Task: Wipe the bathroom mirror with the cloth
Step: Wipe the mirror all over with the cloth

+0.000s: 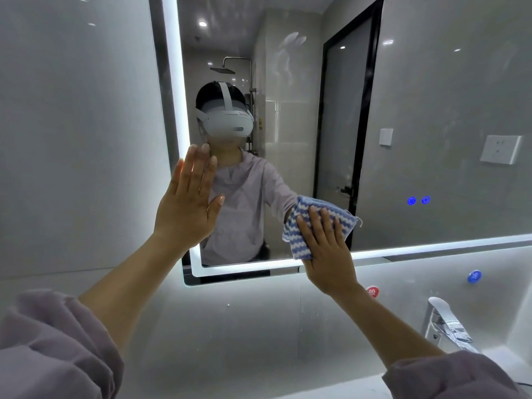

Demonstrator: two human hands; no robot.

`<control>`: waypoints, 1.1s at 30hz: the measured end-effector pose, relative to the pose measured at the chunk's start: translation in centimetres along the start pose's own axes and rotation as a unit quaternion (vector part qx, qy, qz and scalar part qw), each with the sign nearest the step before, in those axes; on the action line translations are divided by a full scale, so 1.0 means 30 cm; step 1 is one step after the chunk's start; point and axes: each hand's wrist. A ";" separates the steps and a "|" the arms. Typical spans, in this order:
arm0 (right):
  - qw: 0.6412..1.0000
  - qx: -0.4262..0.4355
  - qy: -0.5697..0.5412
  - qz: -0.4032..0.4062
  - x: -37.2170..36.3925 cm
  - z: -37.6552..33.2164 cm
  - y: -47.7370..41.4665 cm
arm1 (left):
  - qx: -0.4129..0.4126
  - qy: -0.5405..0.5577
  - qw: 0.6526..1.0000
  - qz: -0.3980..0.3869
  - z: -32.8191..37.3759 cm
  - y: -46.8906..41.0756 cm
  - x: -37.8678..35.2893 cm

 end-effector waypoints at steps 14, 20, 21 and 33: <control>1.000 -0.005 -0.025 0.006 0.087 0.186 -0.112 | 0.018 -0.013 0.999 -0.029 0.036 -0.002 0.044; 0.999 -0.023 -0.019 0.033 0.158 0.280 -0.244 | 0.020 -0.032 0.998 -0.047 0.045 -0.005 0.054; 0.999 -0.032 -0.020 0.035 0.169 0.290 -0.265 | 0.018 -0.033 0.998 -0.048 0.045 -0.005 0.056; 0.997 -0.050 -0.038 0.039 0.073 0.203 -0.114 | 0.005 -0.017 0.997 -0.074 0.020 -0.009 0.058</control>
Point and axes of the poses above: each hand's wrist, its own y-axis away from the middle knuckle, its own x-axis out of the back of the hand, z = x × y, and after that the axes turned 3 degrees about z, right-handed
